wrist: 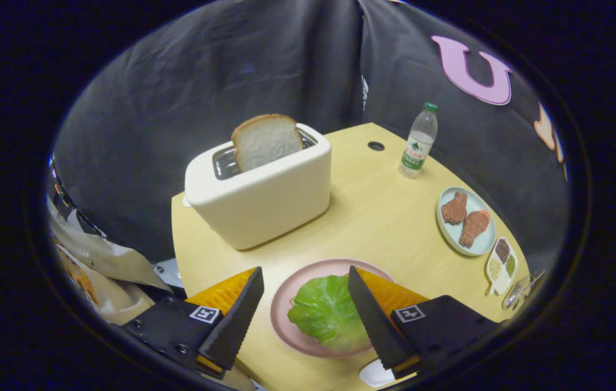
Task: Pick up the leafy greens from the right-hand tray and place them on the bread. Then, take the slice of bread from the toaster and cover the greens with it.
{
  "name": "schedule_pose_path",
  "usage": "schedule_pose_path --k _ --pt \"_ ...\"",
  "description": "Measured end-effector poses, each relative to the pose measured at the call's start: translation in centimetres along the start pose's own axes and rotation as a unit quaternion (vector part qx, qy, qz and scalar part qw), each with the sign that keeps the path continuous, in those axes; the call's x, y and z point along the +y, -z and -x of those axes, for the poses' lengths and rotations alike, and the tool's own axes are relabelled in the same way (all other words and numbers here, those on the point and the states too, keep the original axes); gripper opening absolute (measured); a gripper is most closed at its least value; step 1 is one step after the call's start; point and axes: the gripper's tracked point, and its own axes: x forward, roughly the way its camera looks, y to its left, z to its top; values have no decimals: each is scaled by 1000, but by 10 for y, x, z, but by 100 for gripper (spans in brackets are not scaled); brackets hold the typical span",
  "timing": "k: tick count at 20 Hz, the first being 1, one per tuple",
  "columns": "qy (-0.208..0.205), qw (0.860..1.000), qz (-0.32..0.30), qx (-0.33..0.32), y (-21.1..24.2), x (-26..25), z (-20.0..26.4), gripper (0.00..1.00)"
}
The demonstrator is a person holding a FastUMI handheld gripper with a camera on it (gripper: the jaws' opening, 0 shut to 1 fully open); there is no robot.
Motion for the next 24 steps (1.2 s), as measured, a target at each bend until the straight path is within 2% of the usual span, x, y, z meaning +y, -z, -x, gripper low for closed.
schedule_pose_path --k 8,12,18,24 --pt "-1 999 11 -40 -76 31 3 100" --pt "-3 999 -12 -53 -107 41 -5 100" --pt "-20 996 -65 -57 -132 56 -23 99" --pt "-17 995 -88 -54 -147 63 -43 98"
